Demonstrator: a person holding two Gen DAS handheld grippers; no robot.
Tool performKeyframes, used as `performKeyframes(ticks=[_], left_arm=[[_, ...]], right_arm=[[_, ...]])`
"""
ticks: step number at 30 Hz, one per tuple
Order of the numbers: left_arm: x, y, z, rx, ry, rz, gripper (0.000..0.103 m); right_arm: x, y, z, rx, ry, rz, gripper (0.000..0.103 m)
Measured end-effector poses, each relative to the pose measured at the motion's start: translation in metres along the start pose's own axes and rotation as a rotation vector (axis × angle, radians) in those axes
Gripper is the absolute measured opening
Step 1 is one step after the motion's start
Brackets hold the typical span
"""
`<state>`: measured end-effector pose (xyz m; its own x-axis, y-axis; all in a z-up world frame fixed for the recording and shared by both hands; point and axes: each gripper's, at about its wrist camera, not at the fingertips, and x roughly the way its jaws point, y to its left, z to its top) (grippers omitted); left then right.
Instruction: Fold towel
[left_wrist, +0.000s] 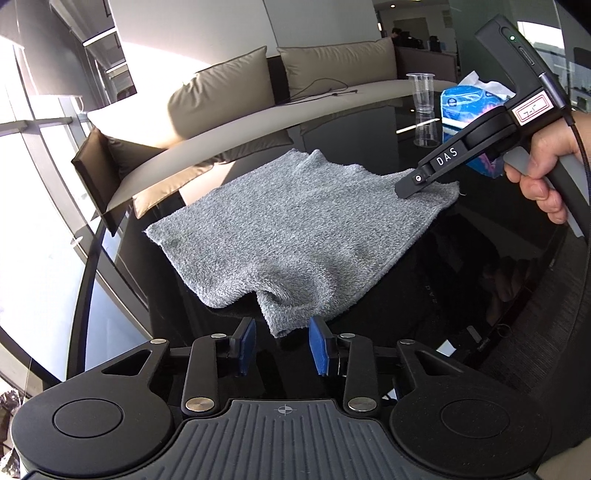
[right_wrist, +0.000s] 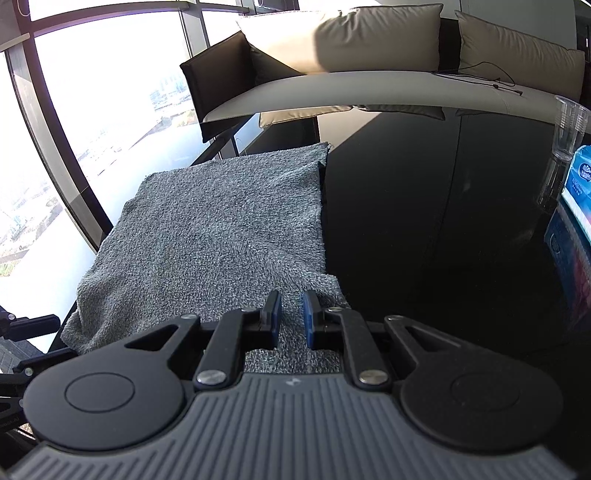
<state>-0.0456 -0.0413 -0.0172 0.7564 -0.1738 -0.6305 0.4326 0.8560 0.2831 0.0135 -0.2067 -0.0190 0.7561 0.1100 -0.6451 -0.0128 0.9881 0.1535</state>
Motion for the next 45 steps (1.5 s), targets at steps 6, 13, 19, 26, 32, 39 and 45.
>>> performKeyframes(ticks=[6, 13, 19, 26, 32, 39, 45], left_arm=[[0.0, -0.002, -0.002, 0.079, -0.005, 0.004, 0.025], [0.008, -0.007, -0.001, 0.122, -0.011, 0.024, 0.011], [0.012, -0.005, 0.0, 0.098, 0.0, 0.048, 0.004], [-0.007, -0.004, 0.002, 0.111, -0.006, 0.133, 0.004], [-0.018, -0.026, 0.004, 0.248, 0.007, 0.242, 0.004], [-0.015, -0.031, 0.005, 0.264, 0.026, 0.243, 0.005], [-0.001, -0.004, 0.005, 0.105, 0.054, 0.199, 0.012]], right_arm=[[-0.001, 0.0, 0.0, 0.006, -0.001, 0.004, 0.013], [-0.001, 0.002, 0.0, 0.001, -0.002, -0.002, 0.013], [-0.001, 0.0, 0.0, 0.006, -0.002, -0.001, 0.013], [-0.001, 0.001, -0.001, 0.004, 0.0, 0.008, 0.013], [-0.001, 0.003, -0.001, -0.012, 0.002, 0.005, 0.013], [-0.001, 0.003, 0.0, -0.014, 0.002, 0.001, 0.013], [-0.001, 0.003, 0.0, -0.014, 0.001, 0.0, 0.013]])
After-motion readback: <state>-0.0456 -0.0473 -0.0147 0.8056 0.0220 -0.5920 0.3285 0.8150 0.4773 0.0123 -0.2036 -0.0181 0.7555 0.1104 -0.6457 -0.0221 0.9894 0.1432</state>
